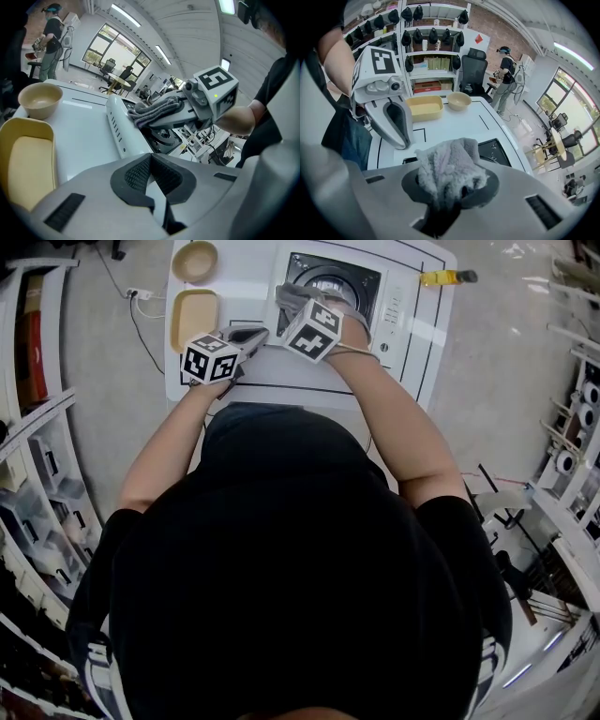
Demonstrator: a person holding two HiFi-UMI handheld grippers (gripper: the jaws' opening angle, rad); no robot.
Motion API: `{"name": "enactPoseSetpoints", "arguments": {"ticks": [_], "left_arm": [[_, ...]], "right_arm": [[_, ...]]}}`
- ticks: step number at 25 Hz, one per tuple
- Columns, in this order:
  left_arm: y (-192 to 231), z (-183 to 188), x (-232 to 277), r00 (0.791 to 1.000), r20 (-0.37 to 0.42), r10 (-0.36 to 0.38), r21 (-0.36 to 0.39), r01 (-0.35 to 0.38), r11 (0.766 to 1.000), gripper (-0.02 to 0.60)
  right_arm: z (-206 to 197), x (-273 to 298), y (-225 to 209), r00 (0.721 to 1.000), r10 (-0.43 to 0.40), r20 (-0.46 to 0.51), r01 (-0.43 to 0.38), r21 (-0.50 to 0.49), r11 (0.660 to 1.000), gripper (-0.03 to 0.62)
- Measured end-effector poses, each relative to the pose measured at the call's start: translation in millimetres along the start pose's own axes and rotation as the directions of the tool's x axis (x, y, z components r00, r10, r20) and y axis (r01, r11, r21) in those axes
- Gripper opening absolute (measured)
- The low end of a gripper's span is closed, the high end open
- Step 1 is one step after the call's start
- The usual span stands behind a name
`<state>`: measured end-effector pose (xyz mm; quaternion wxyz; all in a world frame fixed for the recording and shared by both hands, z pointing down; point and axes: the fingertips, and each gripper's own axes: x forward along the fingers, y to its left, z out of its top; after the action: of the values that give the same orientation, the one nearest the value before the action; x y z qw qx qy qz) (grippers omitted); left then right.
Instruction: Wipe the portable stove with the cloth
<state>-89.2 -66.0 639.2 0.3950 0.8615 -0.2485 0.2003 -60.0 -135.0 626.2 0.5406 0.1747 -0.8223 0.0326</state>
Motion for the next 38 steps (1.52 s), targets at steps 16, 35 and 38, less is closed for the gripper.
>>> {"name": "enactPoseSetpoints", "arguments": {"ticks": [16, 35, 38], "left_arm": [[3, 2, 2, 1.000, 0.003, -0.020, -0.023, 0.020, 1.000, 0.021], [0, 1, 5, 1.000, -0.012, -0.018, -0.006, 0.018, 1.000, 0.021], [-1, 1, 5, 1.000, -0.015, -0.018, -0.003, 0.018, 1.000, 0.021]], "right_arm": [[-10, 14, -95, 0.997, -0.073, 0.023, 0.070, 0.124, 0.990, 0.109], [-78, -10, -129, 0.993, -0.120, 0.013, 0.109, 0.335, 0.936, 0.109], [-94, -18, -130, 0.991, -0.136, -0.006, 0.129, 0.358, 0.925, 0.109]]}}
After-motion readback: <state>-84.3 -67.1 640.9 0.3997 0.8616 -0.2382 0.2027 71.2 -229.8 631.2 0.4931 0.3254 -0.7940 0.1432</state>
